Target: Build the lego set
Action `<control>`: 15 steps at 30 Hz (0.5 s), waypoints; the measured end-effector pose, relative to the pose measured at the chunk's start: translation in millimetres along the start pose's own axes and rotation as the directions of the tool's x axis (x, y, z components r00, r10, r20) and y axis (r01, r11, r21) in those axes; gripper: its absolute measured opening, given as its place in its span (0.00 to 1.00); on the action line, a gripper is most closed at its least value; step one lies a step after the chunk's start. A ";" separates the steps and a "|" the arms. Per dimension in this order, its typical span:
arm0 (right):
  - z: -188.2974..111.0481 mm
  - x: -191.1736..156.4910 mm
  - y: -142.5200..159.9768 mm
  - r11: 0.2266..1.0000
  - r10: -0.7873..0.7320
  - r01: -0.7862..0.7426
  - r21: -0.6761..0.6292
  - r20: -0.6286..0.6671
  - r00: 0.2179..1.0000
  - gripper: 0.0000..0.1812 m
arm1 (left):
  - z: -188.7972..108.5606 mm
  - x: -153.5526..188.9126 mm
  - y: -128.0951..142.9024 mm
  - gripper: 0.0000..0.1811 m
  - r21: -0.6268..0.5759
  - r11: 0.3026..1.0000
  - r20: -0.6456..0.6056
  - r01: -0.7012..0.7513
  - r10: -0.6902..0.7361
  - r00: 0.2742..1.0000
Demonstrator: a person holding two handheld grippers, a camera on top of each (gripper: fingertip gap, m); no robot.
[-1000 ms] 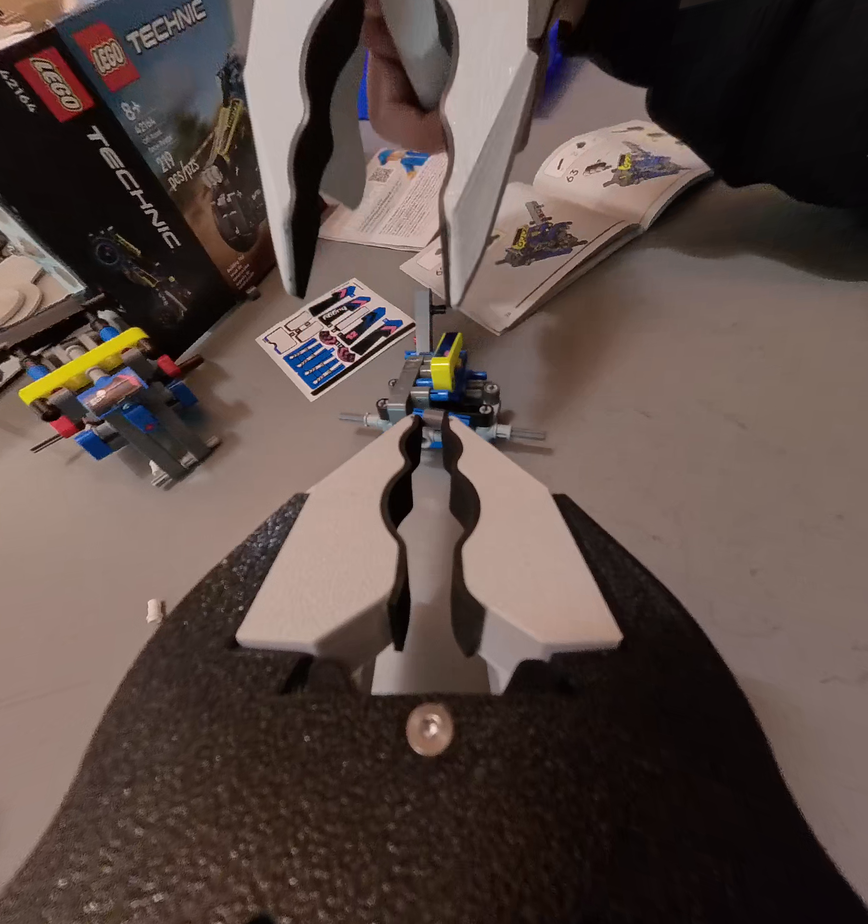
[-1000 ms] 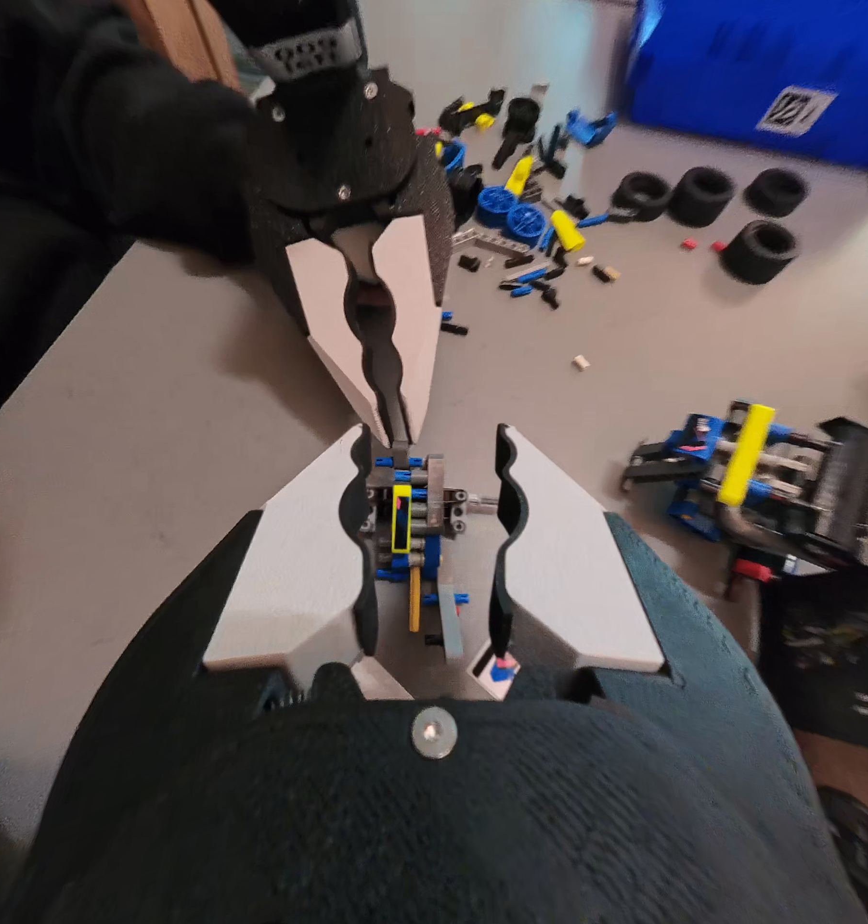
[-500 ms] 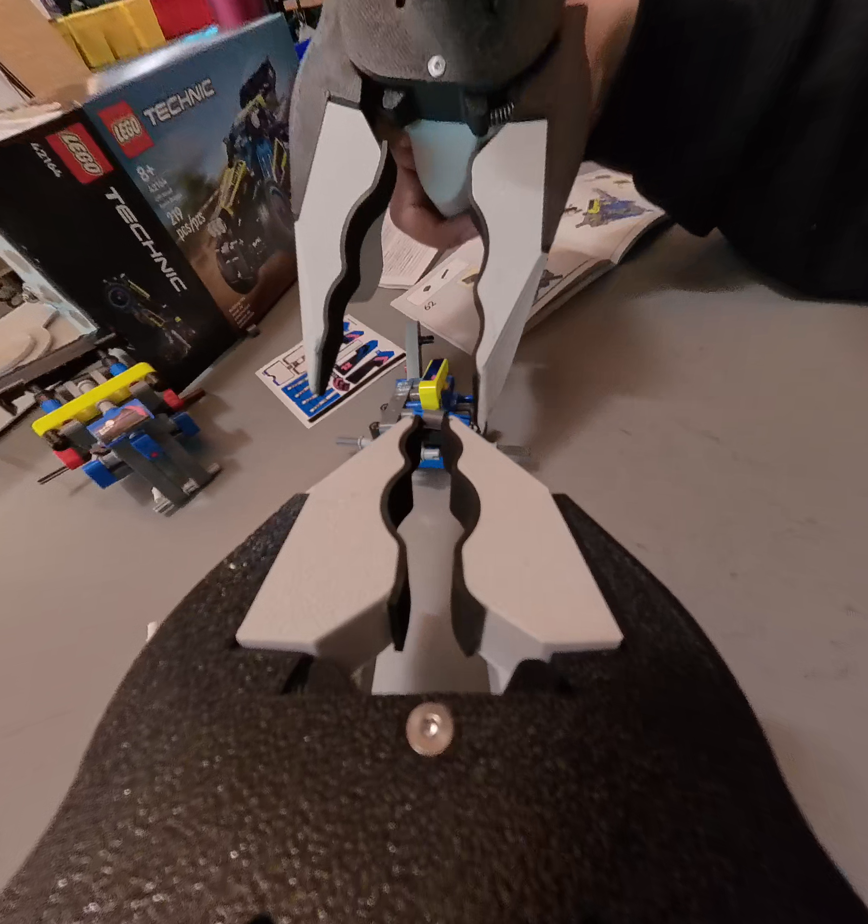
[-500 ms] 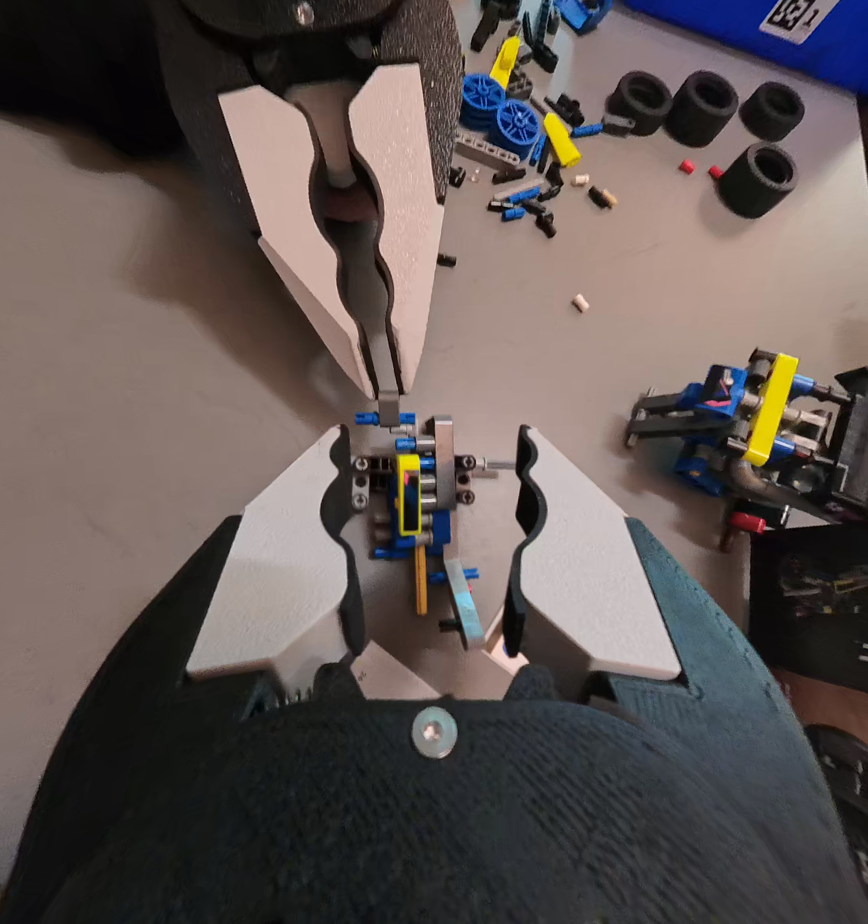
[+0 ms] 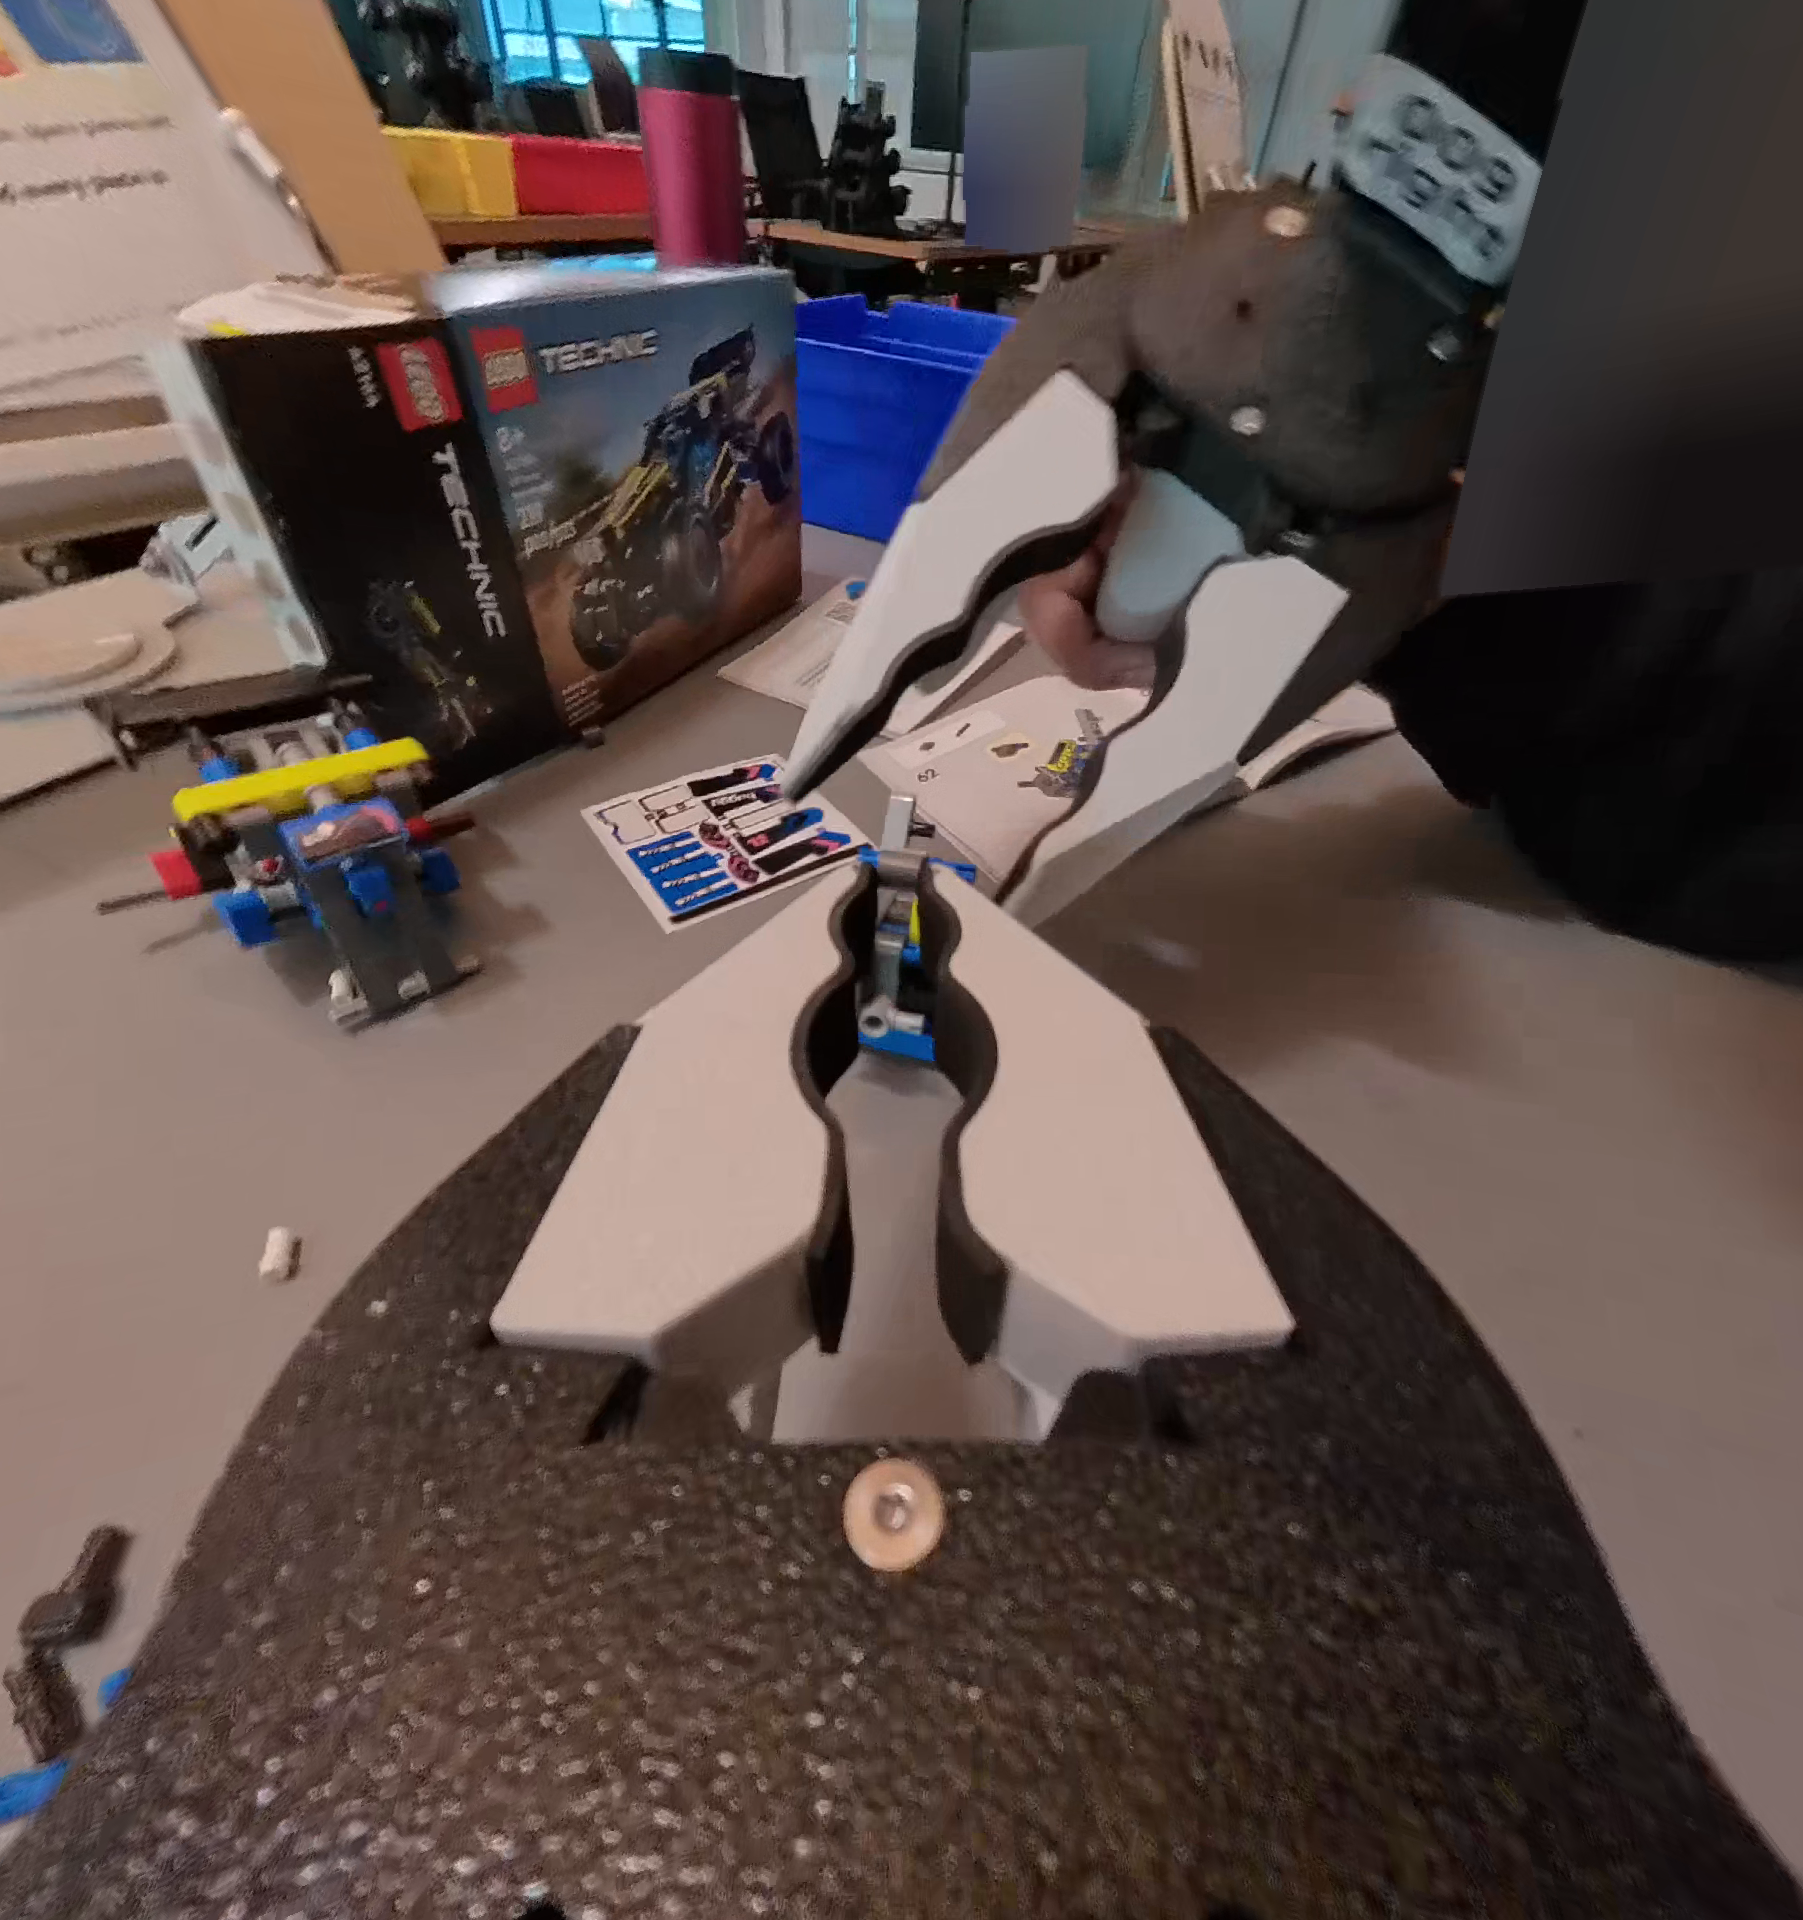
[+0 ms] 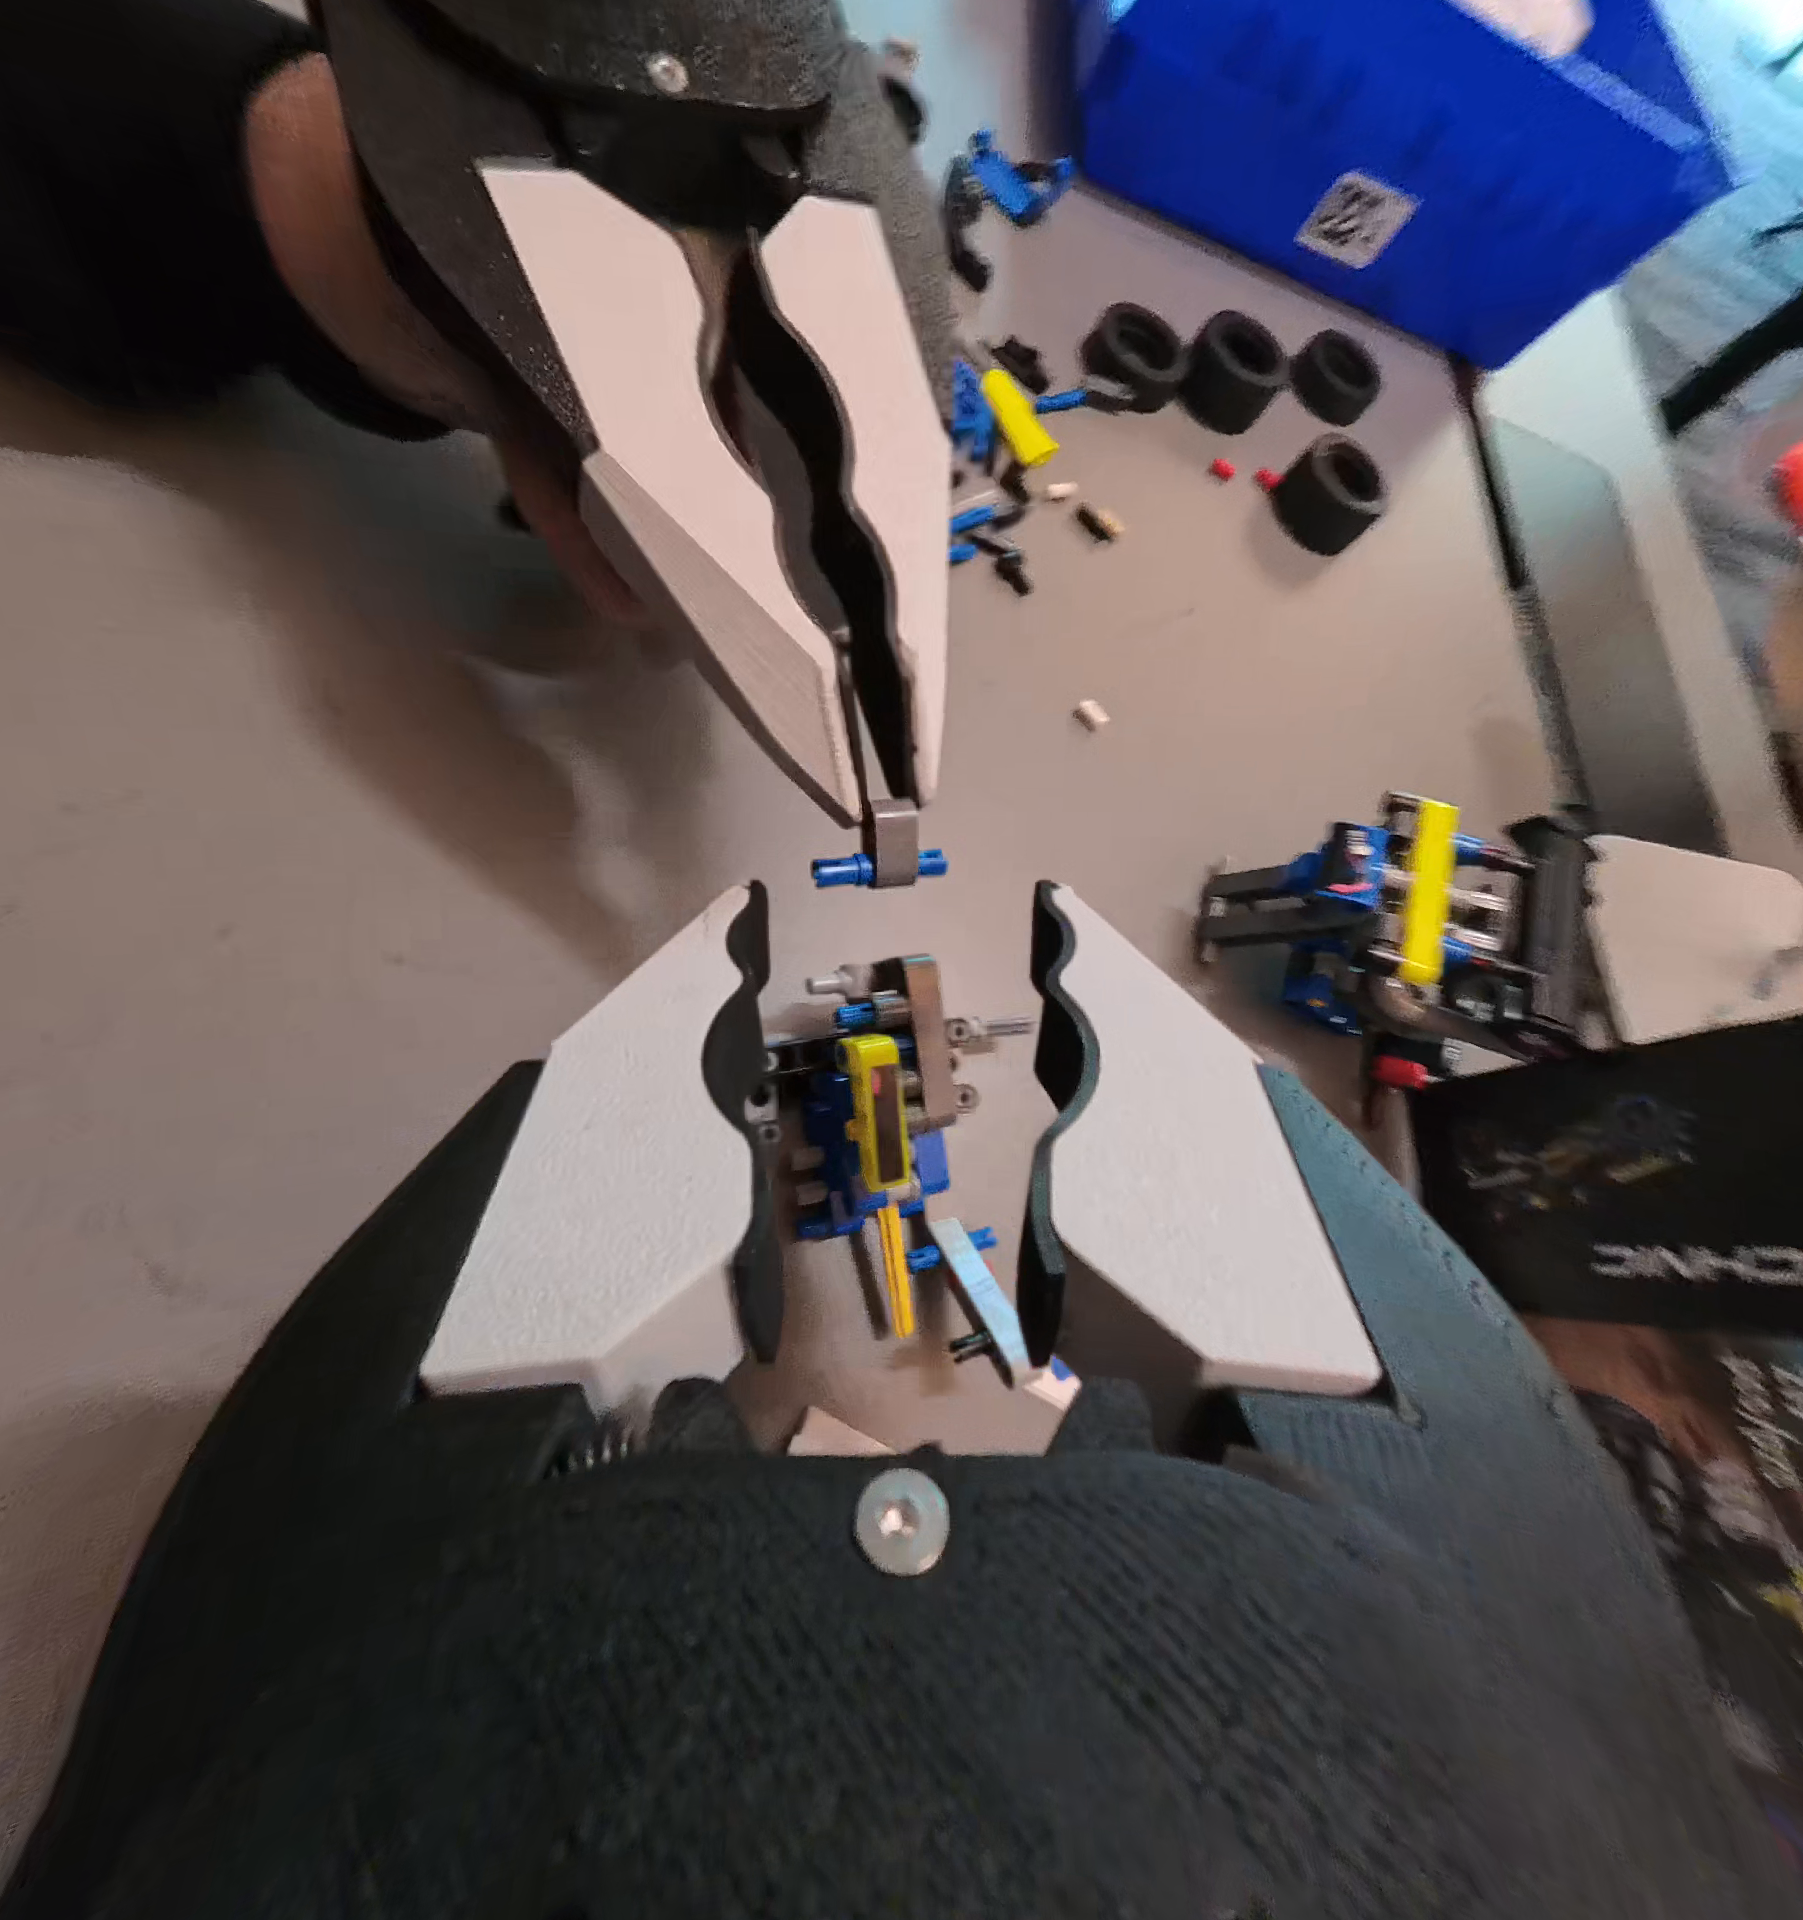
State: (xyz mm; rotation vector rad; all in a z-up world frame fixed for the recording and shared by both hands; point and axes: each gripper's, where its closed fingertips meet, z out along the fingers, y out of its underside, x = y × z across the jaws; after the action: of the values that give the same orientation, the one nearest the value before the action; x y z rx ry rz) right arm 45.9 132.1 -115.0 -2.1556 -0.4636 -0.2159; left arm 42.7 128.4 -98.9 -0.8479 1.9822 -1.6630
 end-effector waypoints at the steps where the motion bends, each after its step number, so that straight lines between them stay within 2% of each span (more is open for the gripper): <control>1: -2.3 5.1 -2.1 1.000 -0.011 0.012 0.015 -0.066 0.998 0.25 | -1.1 -1.0 -0.2 0.02 0.004 1.000 -0.001 0.027 -0.027 1.000; 5: -3.8 -1.7 -14.7 0.991 -0.039 0.063 0.116 -0.201 0.979 0.18 | -1.5 1.8 -1.9 0.02 0.024 0.992 -0.041 0.120 -0.119 0.992; 9: -3.6 -2.9 -13.2 0.975 -0.182 0.214 0.065 -0.326 0.928 0.10 | 0.4 2.6 2.1 0.02 -0.002 0.995 -0.041 0.099 -0.099 0.994; 15: -3.2 -0.7 -12.9 0.955 -0.245 0.293 0.053 -0.416 0.876 0.06 | 1.0 0.3 5.7 0.02 -0.037 0.995 -0.036 0.098 -0.099 0.994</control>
State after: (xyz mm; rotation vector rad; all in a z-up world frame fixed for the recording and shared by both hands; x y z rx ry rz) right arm 40.1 136.2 -103.7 -1.8603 -0.5172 -0.7615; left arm 42.0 128.1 -104.7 -0.9472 2.0305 -1.7150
